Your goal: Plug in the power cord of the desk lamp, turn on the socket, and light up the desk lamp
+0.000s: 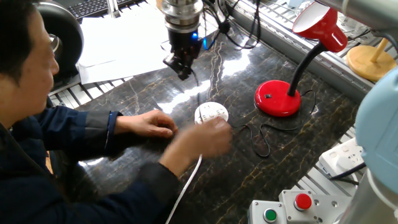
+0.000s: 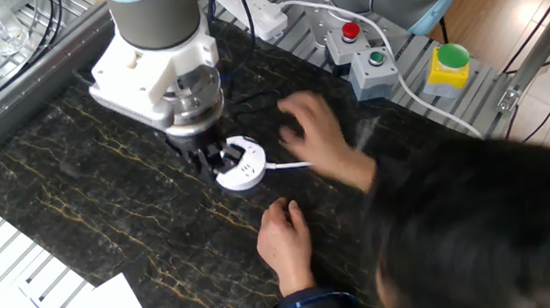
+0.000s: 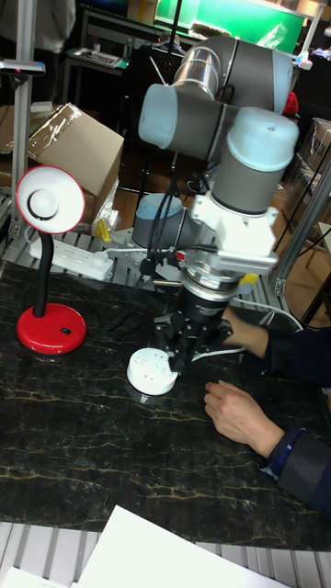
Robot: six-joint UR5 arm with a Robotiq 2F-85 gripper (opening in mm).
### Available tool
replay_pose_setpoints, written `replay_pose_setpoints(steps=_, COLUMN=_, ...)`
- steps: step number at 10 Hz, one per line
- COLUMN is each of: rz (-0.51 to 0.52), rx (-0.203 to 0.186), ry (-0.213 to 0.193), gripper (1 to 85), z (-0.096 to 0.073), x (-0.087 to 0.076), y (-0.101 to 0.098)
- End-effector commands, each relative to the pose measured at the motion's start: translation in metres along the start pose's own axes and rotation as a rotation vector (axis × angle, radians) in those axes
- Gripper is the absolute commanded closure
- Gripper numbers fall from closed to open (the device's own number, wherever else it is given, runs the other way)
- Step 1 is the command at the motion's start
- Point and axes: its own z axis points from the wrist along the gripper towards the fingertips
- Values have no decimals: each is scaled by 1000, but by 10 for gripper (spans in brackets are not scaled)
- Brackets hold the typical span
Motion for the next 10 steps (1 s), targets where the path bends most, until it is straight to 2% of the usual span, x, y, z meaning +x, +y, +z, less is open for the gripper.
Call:
replay_pose_setpoints(steps=1, rz=-7, rx=-3, ry=-4, gripper=840, z=11, x=21, y=-16)
replay_pose_setpoints(steps=2, rz=-23, rx=17, ry=-9, gripper=840, z=16, x=26, y=-24)
replay_pose_setpoints(steps=3, rz=-9, rx=15, ry=-20, gripper=840, z=21, x=28, y=-24)
replay_pose_setpoints(steps=5, rz=17, rx=2, ry=-16, gripper=840, z=27, x=31, y=-22)
replay_pose_setpoints(steps=7, rz=19, rx=22, ry=-15, gripper=840, z=30, x=31, y=-27)
replay_pose_setpoints(steps=8, rz=25, rx=25, ry=-2, gripper=840, z=27, x=30, y=-26)
replay_pose_setpoints(steps=10, rz=19, rx=76, ry=37, gripper=840, z=20, x=32, y=-37)
